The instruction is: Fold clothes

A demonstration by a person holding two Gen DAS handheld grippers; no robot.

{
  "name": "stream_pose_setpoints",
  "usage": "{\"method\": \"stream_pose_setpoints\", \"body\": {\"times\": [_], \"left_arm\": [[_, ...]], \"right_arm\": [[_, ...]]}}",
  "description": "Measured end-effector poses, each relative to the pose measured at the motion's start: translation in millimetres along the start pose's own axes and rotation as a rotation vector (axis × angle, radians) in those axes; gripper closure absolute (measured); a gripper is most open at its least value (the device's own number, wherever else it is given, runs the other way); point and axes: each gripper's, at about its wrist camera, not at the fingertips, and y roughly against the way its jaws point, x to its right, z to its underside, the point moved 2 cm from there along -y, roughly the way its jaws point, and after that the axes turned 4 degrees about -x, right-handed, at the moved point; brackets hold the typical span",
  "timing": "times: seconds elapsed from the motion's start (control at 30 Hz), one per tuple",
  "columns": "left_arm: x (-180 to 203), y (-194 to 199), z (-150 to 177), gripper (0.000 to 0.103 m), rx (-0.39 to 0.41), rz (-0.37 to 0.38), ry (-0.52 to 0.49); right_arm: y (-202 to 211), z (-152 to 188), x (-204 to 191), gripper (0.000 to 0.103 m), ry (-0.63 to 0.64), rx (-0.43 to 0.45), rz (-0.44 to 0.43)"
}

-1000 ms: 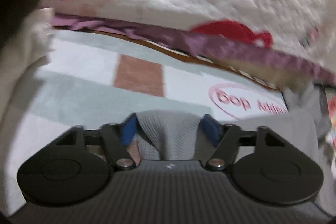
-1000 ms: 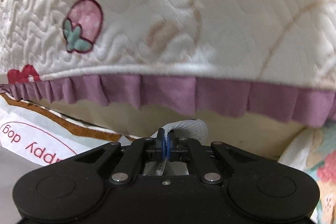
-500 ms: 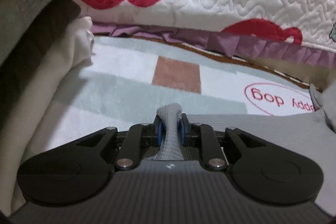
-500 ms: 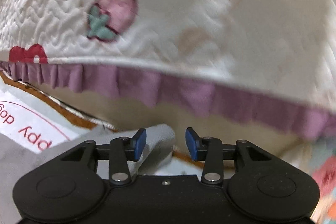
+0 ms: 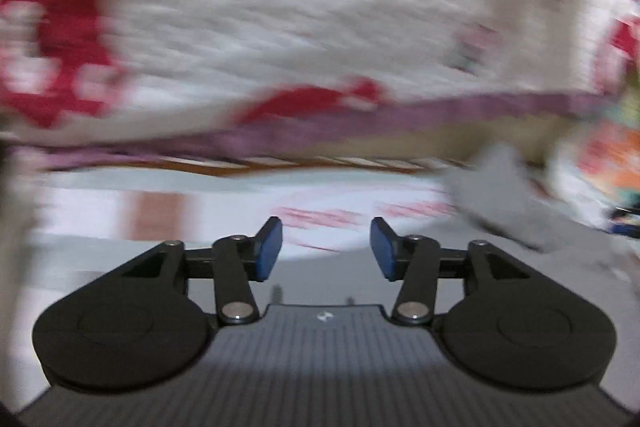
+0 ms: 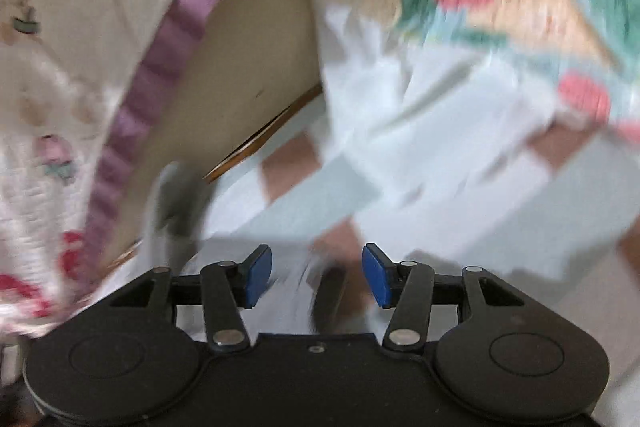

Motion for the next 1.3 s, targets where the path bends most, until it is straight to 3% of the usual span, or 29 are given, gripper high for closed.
{"method": "stream_pose_setpoints", "body": {"times": [0.2,0.37,0.5,0.53,0.57,0.6,0.7,0.83,0.87,0.9,0.97,1.0,1.03,1.1,1.2,1.3], "left_arm": [[120.3,-99.2,-24.6,0.051,-0.161,0.226,-0.070],[183.2,-178.9,-40.0,0.051,-0.204,0.198,-0.098],[202.0,-204.1,-43.6,0.054,-0.187,0.136,-0.180],[204.2,-211.1,-44.0,0.063,-0.199,0.138,-0.211],[204.7,-215.8,-44.6,0.078,-0.217,0.139,-0.240],[205.0,-220.0,-45.2,0.101,-0.235,0.140,-0.268],[193.7,-215.8,-56.6,0.102,-0.179,0.142,-0.231],[175.5,-201.6,-73.5,0.102,-0.090,0.184,-0.114],[172.2,-198.7,-75.4,0.102,-0.072,0.195,-0.098],[171.3,-197.0,-76.0,0.102,-0.059,0.206,-0.098],[171.6,-194.3,-76.7,0.102,-0.035,0.223,-0.104],[172.6,-193.3,-77.0,0.102,-0.023,0.228,-0.109],[173.3,-191.9,-78.7,0.102,-0.001,0.226,-0.114],[178.2,-194.0,-85.1,0.103,0.052,0.210,-0.142],[188.7,-212.0,-101.5,0.103,0.075,0.185,-0.194],[199.6,-239.3,-110.1,0.103,0.044,0.128,-0.239]], "right_arm": [[-6.5,15.7,-9.1,0.047,0.016,-0.133,-0.148],[-22.0,9.1,-1.9,0.047,-0.048,-0.109,-0.116],[-17.5,0.5,6.1,0.047,-0.088,-0.051,-0.110],[-15.8,-0.8,8.5,0.047,-0.101,-0.054,-0.155],[-15.1,-2.0,10.5,0.047,-0.112,-0.060,-0.195],[-16.4,-2.8,11.6,0.050,-0.119,-0.071,-0.222],[-27.3,-3.3,8.8,0.061,-0.122,-0.102,-0.254],[-43.5,-1.4,3.9,0.060,-0.131,-0.116,-0.256],[-47.5,-1.7,4.0,0.059,-0.146,-0.102,-0.245],[-51.2,-2.1,5.2,0.051,-0.166,-0.083,-0.238],[-55.7,-3.3,9.2,0.051,-0.202,-0.025,-0.245],[-54.0,-3.9,8.5,0.056,-0.187,0.004,-0.260],[-52.2,-4.5,7.8,0.076,-0.172,0.033,-0.275],[-48.7,-5.7,6.3,0.095,-0.143,0.091,-0.305],[-38.2,-4.9,15.1,0.095,-0.171,0.154,-0.350],[-37.0,-7.6,25.7,0.095,-0.180,0.147,-0.302]]}}
